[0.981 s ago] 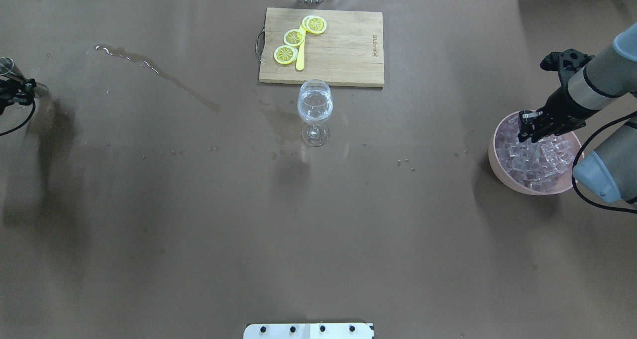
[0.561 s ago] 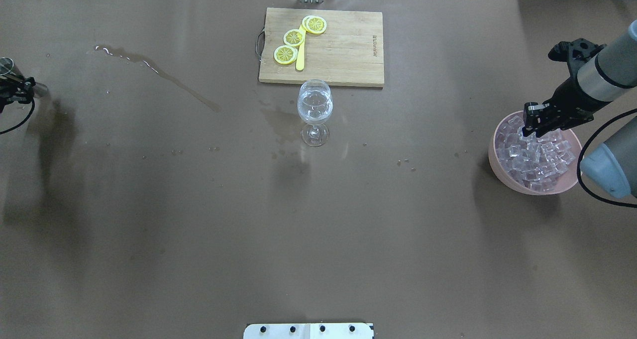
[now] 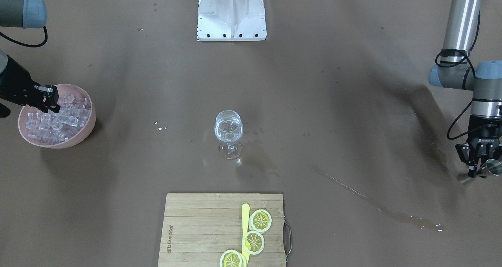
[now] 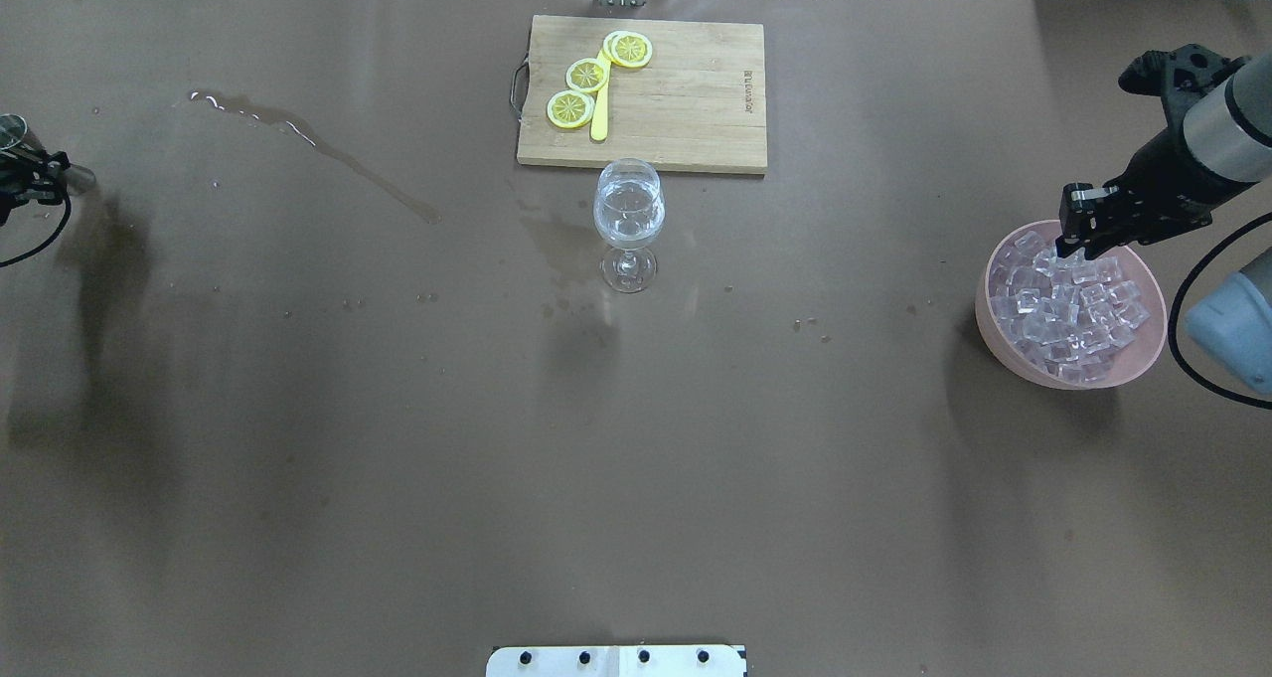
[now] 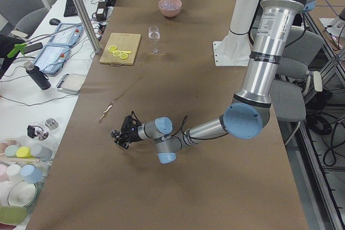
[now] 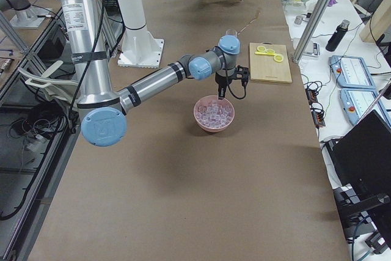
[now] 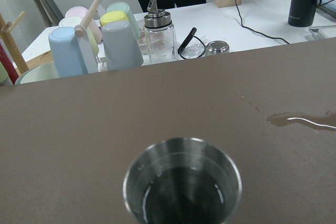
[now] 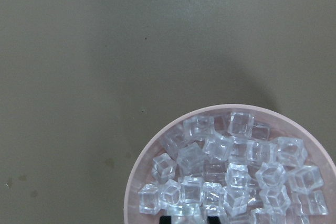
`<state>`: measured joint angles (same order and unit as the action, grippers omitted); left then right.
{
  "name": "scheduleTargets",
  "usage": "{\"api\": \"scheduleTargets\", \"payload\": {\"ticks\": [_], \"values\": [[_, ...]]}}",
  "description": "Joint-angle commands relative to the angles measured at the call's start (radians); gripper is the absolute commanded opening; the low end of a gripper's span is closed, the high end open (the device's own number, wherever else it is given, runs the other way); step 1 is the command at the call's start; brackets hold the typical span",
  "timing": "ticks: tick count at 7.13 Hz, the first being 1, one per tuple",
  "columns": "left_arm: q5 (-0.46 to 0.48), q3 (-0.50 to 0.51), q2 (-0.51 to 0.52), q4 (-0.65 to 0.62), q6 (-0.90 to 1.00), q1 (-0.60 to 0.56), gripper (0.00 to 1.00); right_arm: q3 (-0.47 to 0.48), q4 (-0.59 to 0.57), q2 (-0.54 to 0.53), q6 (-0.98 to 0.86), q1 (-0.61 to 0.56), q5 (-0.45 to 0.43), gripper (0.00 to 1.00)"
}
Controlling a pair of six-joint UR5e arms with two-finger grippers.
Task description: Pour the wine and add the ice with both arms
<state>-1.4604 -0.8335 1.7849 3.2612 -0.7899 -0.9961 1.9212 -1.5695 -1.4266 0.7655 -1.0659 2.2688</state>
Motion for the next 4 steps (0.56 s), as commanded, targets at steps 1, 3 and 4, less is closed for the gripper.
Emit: {"api": "scheduleTargets", "payload": {"ticks": [1, 3, 4], "values": [[0.000, 0.001, 0.001, 0.000, 0.000, -0.002, 0.23, 0.012, -0.003, 0.000, 0.000, -0.011, 0.000, 0.26], [0.000, 0.001, 0.002, 0.000, 0.000, -0.002, 0.12, 0.013, -0.003, 0.006, 0.000, -0.013, -0.002, 0.26], [-0.002, -0.001, 0.013, -0.002, -0.017, -0.006, 0.03, 0.013, -0.016, 0.015, 0.000, -0.016, -0.002, 0.26]]}}
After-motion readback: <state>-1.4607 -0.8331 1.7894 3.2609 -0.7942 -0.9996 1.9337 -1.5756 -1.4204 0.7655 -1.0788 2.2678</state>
